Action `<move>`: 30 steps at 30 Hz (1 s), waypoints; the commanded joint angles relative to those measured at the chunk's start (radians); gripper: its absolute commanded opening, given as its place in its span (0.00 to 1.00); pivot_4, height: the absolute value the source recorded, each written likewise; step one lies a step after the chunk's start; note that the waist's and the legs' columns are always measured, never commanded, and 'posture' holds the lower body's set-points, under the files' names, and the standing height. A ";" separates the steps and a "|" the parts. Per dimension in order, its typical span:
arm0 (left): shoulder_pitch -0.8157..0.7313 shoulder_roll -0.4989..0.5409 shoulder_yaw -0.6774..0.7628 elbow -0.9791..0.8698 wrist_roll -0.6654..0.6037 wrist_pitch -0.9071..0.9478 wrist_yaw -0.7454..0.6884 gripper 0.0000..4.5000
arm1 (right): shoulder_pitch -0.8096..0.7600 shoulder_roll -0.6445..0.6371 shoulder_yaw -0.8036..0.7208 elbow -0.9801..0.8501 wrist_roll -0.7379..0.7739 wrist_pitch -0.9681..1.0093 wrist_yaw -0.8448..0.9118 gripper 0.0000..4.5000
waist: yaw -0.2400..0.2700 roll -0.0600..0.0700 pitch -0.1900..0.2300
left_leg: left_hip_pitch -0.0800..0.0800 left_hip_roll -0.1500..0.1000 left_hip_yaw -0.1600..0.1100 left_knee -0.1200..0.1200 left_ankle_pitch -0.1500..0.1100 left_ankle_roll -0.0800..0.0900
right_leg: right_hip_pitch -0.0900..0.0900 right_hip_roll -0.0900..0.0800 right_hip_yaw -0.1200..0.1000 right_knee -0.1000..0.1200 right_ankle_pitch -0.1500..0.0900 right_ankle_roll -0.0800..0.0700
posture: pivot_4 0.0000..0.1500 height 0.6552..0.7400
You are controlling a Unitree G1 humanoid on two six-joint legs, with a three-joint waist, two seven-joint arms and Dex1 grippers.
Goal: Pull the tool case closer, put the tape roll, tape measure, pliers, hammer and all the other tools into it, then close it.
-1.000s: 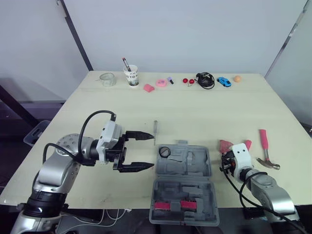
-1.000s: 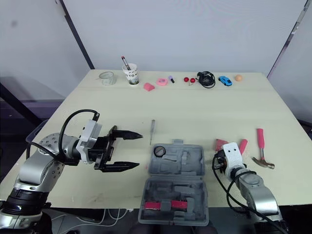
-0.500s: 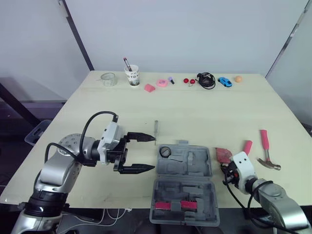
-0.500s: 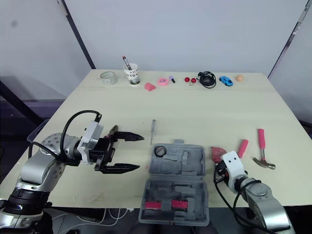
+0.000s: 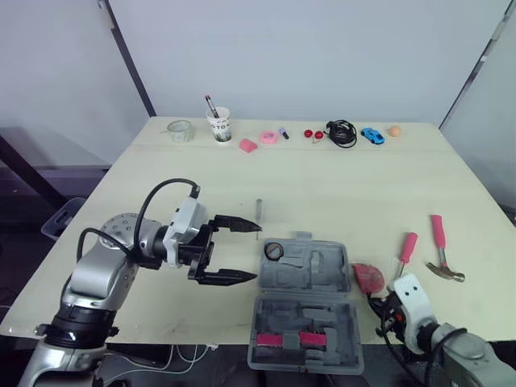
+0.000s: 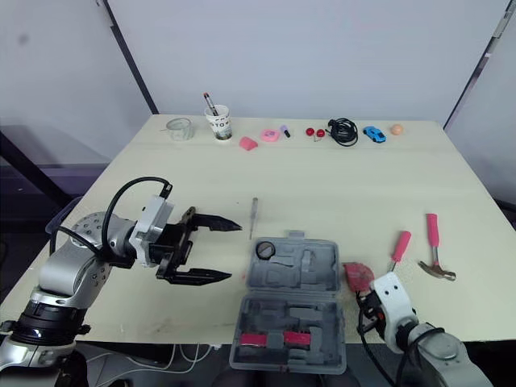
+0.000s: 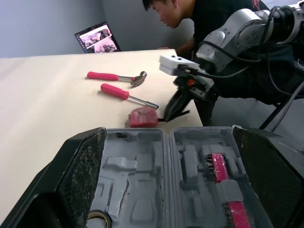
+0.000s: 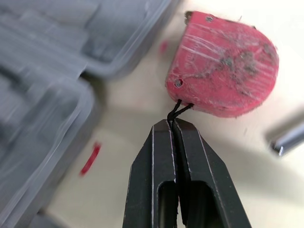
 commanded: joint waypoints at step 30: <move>0.020 0.055 -0.002 0.029 0.007 -0.047 -0.104 1.00 | 0.111 -0.198 -0.079 -0.099 0.107 0.009 0.159 0.50 | 0.001 -0.001 0.000 | 0.000 0.000 0.000 0.000 0.000 0.000 | 0.000 0.000 0.000 0.000 0.000 0.000 | 1.00 1.00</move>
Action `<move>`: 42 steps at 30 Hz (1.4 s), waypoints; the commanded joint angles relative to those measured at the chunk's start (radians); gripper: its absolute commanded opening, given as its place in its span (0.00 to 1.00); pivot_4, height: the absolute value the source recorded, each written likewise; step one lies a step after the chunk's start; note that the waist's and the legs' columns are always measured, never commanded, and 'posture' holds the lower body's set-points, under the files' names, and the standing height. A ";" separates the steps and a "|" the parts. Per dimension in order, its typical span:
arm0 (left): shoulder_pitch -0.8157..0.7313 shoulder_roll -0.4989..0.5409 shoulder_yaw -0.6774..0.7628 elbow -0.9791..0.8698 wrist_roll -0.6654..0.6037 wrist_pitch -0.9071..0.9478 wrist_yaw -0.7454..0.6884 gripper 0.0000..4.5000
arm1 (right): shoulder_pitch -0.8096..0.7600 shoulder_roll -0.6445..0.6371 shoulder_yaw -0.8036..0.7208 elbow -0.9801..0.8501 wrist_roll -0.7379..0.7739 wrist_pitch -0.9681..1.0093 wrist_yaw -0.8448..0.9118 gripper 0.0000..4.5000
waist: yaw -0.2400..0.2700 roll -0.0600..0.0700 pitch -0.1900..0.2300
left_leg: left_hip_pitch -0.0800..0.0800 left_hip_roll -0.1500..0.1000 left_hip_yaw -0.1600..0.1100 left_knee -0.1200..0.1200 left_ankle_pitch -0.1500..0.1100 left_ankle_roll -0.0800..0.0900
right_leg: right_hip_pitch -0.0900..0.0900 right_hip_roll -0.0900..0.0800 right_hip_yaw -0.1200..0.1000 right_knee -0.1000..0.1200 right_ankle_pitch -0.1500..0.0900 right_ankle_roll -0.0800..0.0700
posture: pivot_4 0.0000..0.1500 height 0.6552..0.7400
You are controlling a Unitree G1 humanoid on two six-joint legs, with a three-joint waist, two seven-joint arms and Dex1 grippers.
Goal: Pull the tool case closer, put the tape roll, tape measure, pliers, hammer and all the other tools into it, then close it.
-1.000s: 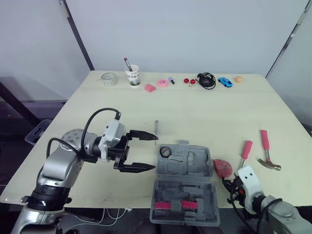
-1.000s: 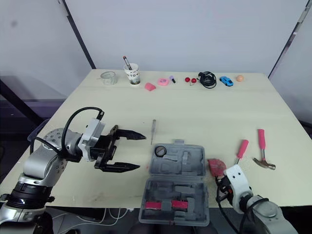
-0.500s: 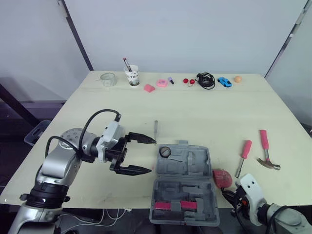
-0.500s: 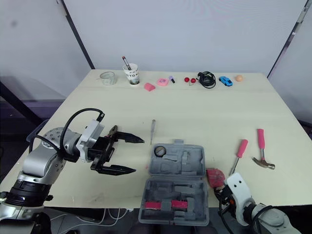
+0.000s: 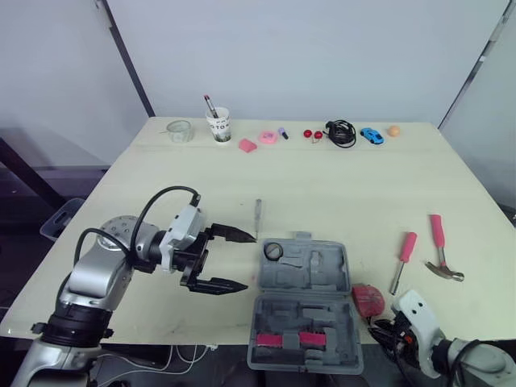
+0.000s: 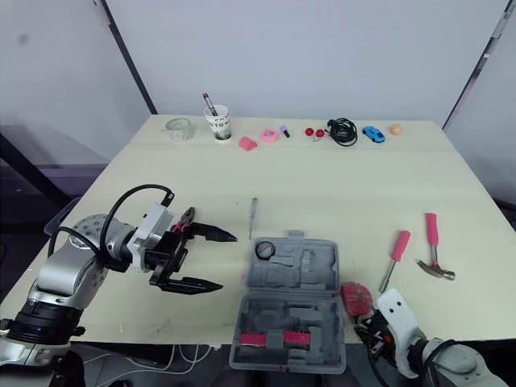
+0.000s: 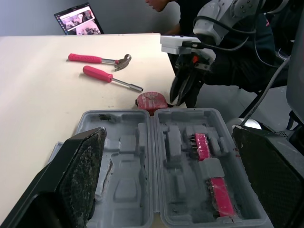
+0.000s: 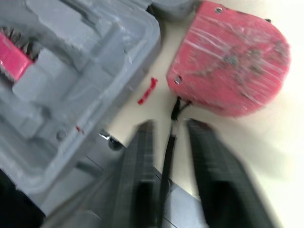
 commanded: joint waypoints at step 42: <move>0.125 0.040 0.108 -0.130 -0.073 0.006 0.025 1.00 | -0.622 -0.174 0.181 0.812 -0.225 -0.945 0.728 0.97 | 0.000 0.001 0.001 | 0.001 0.000 0.001 0.001 0.000 0.000 | 0.001 0.000 0.000 0.001 0.002 0.003 | 1.00 1.00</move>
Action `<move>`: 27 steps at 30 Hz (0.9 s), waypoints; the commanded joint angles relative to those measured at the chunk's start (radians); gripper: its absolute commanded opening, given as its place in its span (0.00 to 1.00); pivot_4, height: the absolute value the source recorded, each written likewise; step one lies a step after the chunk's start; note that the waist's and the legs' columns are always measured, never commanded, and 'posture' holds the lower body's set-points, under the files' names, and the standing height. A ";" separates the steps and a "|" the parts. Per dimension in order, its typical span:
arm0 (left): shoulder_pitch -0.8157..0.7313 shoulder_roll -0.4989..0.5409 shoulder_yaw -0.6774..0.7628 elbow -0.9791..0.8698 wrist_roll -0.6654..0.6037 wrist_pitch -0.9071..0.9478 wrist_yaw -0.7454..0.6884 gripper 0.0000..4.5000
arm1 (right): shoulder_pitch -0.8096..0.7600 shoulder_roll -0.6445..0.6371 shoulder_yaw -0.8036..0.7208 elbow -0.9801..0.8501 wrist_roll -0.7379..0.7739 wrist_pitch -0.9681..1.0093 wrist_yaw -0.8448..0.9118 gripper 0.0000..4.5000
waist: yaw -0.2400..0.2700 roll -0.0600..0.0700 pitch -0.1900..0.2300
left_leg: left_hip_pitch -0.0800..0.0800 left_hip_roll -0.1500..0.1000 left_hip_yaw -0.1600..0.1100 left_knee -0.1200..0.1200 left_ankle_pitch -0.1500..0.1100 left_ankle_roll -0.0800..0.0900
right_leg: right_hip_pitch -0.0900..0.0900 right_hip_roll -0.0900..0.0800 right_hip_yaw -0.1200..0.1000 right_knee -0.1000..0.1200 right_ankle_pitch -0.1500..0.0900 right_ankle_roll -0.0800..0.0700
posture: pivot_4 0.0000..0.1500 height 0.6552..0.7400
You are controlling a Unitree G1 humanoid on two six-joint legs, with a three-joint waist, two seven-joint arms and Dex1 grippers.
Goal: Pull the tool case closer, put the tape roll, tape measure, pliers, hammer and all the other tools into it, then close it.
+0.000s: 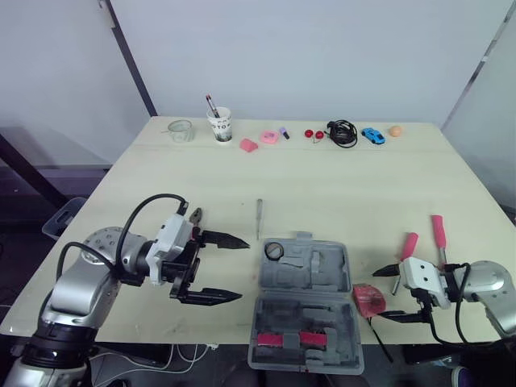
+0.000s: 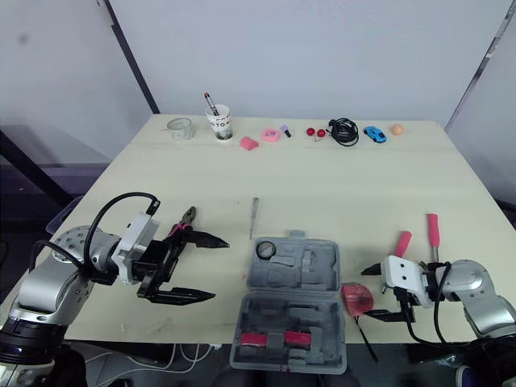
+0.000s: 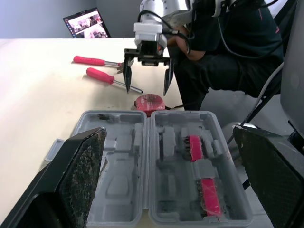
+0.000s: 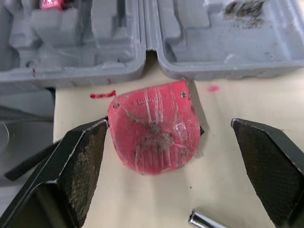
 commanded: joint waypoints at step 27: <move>-0.002 0.011 0.007 -0.025 -0.007 -0.028 -0.024 1.00 | -0.059 0.031 0.085 0.025 -0.125 0.011 -0.044 0.97 | 0.000 0.000 0.000 | 0.000 0.000 0.000 0.000 0.000 0.000 | 0.000 0.000 0.000 0.001 0.000 0.000 | 1.00 1.00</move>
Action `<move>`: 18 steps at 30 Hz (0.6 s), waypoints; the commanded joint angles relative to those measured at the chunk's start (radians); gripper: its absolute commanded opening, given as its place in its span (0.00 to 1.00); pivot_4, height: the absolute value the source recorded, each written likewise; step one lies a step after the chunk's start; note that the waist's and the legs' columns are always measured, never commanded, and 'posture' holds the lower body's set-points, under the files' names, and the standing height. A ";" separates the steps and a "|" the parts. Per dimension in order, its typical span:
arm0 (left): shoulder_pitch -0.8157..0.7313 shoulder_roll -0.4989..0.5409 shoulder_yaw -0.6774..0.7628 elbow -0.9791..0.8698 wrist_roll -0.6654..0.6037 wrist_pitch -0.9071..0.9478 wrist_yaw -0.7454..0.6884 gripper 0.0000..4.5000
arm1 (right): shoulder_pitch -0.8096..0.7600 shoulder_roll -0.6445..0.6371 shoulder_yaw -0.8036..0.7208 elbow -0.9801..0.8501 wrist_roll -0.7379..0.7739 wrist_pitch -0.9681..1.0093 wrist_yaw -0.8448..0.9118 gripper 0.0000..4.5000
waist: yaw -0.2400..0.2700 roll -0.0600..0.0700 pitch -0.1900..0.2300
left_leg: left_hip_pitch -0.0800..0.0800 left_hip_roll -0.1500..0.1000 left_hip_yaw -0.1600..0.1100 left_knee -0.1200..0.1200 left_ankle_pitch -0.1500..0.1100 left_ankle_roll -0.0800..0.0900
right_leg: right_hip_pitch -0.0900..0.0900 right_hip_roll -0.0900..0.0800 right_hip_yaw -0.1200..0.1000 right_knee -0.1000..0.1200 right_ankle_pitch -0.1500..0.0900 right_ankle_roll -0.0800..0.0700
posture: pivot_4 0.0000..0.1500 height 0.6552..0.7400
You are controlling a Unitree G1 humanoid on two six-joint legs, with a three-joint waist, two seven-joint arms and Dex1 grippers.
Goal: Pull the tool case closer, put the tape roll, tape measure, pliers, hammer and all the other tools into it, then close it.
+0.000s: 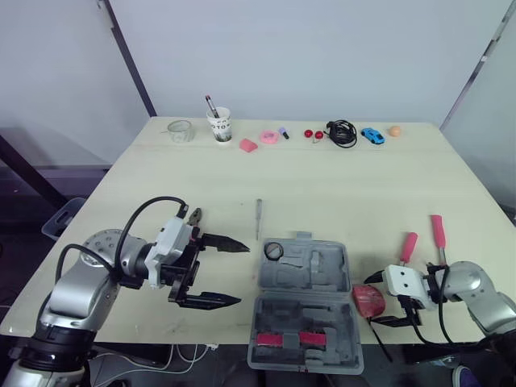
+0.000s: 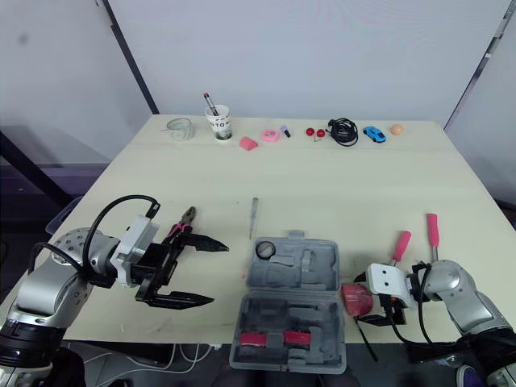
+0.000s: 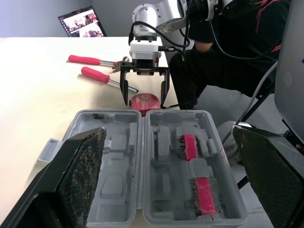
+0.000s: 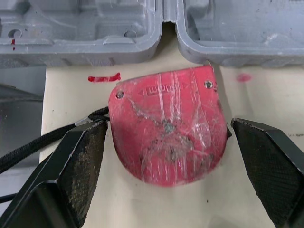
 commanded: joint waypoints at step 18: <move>-0.010 -0.003 0.002 -0.003 -0.006 -0.036 -0.019 1.00 | 0.027 -0.027 -0.027 -0.051 0.012 0.023 -0.028 0.64 | 0.001 0.000 0.000 | 0.000 0.000 0.000 0.000 0.000 0.000 | 0.000 0.000 0.000 0.001 0.000 0.000 | 1.00 1.00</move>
